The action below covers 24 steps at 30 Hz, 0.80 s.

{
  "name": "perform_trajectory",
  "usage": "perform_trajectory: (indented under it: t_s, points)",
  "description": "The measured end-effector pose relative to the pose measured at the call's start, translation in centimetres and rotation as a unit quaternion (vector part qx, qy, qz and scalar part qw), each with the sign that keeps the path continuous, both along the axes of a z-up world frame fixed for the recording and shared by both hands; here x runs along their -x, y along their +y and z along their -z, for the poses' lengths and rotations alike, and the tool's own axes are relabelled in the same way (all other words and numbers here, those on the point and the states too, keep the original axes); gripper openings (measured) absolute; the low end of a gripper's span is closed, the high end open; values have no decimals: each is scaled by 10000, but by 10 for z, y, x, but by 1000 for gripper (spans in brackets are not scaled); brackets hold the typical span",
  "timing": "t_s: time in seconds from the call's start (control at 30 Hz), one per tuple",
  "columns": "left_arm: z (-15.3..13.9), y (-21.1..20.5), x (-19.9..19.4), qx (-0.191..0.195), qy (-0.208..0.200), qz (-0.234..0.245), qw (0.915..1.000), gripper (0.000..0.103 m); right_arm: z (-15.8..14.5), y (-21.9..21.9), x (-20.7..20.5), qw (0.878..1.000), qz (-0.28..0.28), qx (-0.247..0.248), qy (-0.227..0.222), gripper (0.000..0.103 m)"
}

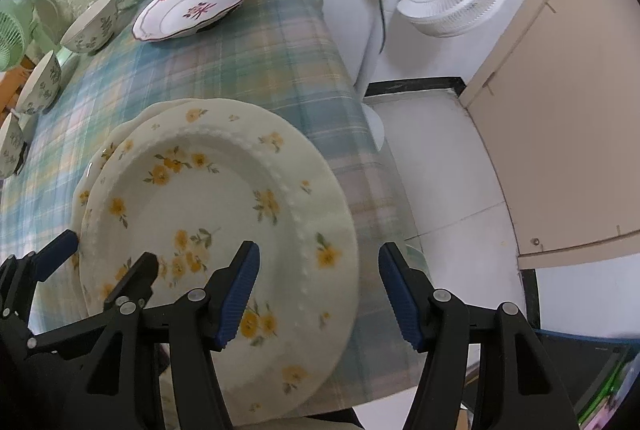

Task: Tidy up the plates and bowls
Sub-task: 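Lower the beaded-rim plate onto the scalloped plate with both grippers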

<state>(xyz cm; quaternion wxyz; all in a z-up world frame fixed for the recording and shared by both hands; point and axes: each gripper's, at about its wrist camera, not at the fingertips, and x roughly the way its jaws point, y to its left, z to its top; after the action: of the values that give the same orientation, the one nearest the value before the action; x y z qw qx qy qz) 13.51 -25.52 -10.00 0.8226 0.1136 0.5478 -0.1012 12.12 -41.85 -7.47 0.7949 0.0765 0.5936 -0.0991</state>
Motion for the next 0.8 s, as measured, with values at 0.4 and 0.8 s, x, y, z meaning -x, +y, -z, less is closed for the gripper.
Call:
perform_trajectory:
  t_s: [0.4, 0.8]
  points:
    - [-1, -2, 3, 161, 104, 47, 9998, 86, 3, 8, 2, 9999, 123, 92, 57, 41]
    - [-3, -1, -4, 223, 87, -96, 9997, 88, 9, 16, -17, 9999, -99, 38, 87, 43]
